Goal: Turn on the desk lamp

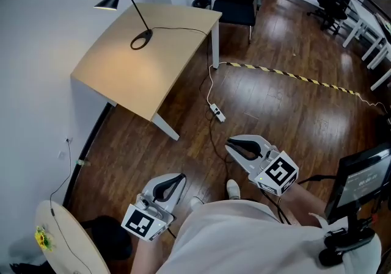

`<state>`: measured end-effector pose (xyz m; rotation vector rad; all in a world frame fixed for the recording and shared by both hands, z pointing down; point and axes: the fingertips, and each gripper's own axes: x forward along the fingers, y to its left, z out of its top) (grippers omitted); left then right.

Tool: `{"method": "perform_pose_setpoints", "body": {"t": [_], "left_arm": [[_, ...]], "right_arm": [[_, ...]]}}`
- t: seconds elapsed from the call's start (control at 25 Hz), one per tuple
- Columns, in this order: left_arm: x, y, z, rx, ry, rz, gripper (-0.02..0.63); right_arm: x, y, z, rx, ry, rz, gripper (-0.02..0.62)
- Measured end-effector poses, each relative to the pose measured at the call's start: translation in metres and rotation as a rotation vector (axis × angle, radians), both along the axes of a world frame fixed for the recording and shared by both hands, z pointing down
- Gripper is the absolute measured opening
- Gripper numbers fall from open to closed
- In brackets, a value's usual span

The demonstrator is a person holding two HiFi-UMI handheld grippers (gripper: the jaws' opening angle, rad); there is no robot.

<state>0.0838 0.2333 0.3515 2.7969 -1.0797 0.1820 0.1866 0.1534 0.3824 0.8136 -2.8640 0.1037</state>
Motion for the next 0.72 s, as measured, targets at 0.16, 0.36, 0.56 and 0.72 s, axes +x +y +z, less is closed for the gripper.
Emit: {"method": "perform_pose_setpoints", "body": {"t": [0.16, 0.36, 0.56, 0.72], "left_arm": [[-0.013, 0.01, -0.003, 0.005, -0.002, 0.015, 0.017], [-0.026, 0.018, -0.004, -0.006, 0.002, 0.023, 0.017], [-0.03, 0.027, -0.003, 0.001, 0.004, 0.047, 0.017], [-0.032, 0.032, -0.005, 0.001, 0.006, 0.063, 0.017]], "right_arm": [[-0.012, 0.006, -0.013, 0.036, 0.0, 0.009, 0.031], [-0.029, 0.015, -0.029, 0.011, 0.015, 0.016, 0.031], [-0.037, 0.027, -0.032, 0.029, 0.009, 0.022, 0.031], [-0.041, 0.034, -0.034, 0.026, 0.019, 0.026, 0.031]]}}
